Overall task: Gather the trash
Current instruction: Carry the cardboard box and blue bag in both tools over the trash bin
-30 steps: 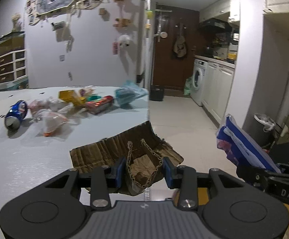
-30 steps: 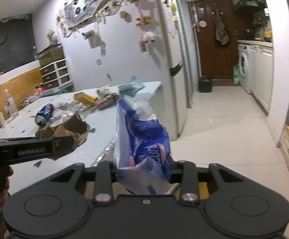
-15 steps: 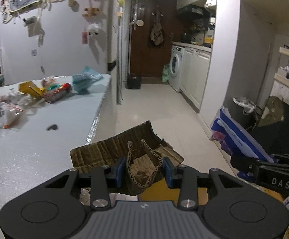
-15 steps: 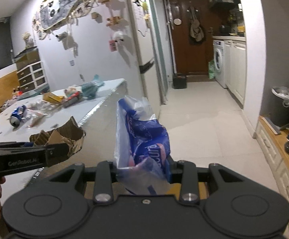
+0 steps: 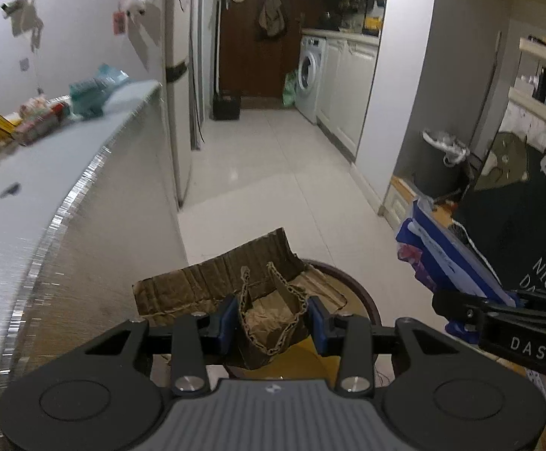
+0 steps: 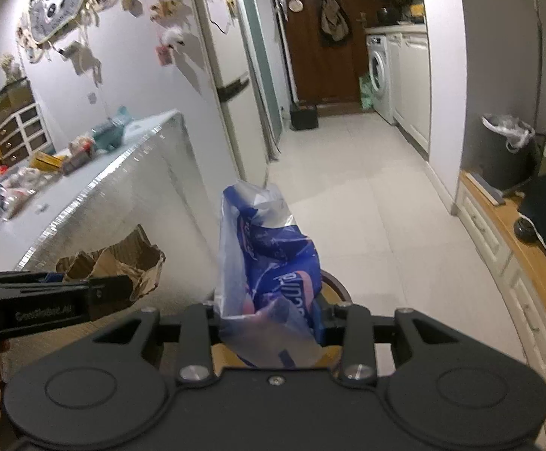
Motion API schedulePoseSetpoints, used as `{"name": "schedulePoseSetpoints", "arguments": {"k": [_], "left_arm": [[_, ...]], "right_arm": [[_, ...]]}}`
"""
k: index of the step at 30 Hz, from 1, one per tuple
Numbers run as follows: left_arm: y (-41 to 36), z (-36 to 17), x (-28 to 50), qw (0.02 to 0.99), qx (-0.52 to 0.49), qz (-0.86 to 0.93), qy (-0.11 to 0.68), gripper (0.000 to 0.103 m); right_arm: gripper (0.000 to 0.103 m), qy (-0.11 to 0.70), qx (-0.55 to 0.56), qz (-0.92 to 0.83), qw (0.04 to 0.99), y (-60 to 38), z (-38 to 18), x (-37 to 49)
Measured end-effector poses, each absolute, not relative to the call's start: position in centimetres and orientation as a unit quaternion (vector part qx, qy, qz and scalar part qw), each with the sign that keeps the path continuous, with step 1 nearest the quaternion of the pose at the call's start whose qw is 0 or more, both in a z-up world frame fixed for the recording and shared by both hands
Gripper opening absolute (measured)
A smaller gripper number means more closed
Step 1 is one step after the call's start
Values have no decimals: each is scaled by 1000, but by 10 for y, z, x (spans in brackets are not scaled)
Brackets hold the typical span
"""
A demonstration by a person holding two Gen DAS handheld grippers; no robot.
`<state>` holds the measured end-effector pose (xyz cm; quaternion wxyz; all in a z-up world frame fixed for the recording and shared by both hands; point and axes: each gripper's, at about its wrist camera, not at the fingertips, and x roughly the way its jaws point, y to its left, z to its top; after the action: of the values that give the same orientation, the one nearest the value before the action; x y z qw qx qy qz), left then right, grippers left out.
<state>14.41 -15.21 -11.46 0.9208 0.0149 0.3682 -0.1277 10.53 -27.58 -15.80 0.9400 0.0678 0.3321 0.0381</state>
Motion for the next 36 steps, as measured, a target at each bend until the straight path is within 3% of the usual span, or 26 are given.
{"name": "schedulePoseSetpoints", "arguments": {"k": [25, 36], "left_arm": [[-175, -252, 253, 860, -24, -121, 496, 42], [-168, -293, 278, 854, -52, -138, 499, 42]], "right_arm": [[36, 457, 85, 16, 885, -299, -269, 197], [36, 491, 121, 17, 863, -303, -312, 236]]}}
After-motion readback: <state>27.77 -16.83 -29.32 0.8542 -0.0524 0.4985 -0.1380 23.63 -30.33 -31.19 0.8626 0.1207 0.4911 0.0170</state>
